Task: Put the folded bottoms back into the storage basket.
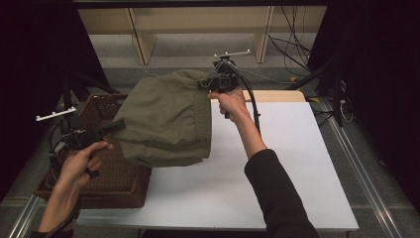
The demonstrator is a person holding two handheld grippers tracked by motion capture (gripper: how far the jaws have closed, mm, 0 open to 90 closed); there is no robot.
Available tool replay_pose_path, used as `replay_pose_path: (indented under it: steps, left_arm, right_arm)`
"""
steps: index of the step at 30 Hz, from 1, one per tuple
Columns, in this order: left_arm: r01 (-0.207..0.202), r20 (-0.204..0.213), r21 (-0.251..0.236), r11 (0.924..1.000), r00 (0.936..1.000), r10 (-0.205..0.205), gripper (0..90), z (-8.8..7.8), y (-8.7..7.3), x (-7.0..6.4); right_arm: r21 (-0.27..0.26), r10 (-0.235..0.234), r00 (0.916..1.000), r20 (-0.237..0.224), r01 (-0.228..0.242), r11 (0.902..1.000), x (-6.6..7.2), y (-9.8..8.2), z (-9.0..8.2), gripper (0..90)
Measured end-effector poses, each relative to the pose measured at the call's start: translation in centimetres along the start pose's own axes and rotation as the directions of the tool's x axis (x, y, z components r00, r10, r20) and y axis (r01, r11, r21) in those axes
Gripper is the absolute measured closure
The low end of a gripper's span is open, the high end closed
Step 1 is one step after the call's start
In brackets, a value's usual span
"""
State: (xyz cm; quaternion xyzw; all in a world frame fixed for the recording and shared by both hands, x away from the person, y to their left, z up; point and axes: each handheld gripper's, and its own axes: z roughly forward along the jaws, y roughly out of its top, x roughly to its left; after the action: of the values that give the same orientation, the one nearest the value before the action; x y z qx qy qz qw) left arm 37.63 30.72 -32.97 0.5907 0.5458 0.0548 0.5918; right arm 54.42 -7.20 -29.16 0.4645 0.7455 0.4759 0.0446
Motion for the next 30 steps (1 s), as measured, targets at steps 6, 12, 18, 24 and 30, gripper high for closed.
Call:
replay_pose_path:
  steps: [6, 12, 18, 24, 30]
  left_arm:
    - [0.009, -0.003, -0.018, 0.9998, 1.0, -0.009, 88.0, -1.0, 0.5, 0.6]
    - [0.021, -0.008, -0.034, 0.9992, 0.9998, -0.021, 88.0, -1.6, 0.6, 1.1]
    - [0.03, -0.004, -0.039, 0.9988, 0.9995, -0.03, 88.0, -2.0, 0.8, 1.3]
    - [0.038, -0.004, -0.041, 0.9984, 0.9992, -0.039, 88.0, -2.7, 1.0, 1.8]
    - [0.051, -0.007, -0.056, 0.9972, 0.9987, -0.051, 88.0, -3.6, 1.3, 2.4]
  right_arm:
    - [0.002, -0.012, 0.9999, -0.006, 0.012, 0.9999, 1.1, 0.4, 0.7, 80.2]
    - [0.004, -0.02, 0.9997, -0.011, 0.02, 0.9998, 1.7, 0.5, 1.2, 80.2]
    - [0.003, -0.022, 0.9997, -0.014, 0.022, 0.9998, 2.0, 0.4, 1.3, 80.2]
    - [0.001, -0.028, 0.9994, -0.019, 0.028, 0.9996, 2.7, 0.7, 1.6, 80.2]
    - [0.004, -0.053, 0.9984, -0.021, 0.053, 0.9986, 3.7, 0.9, 2.0, 80.2]
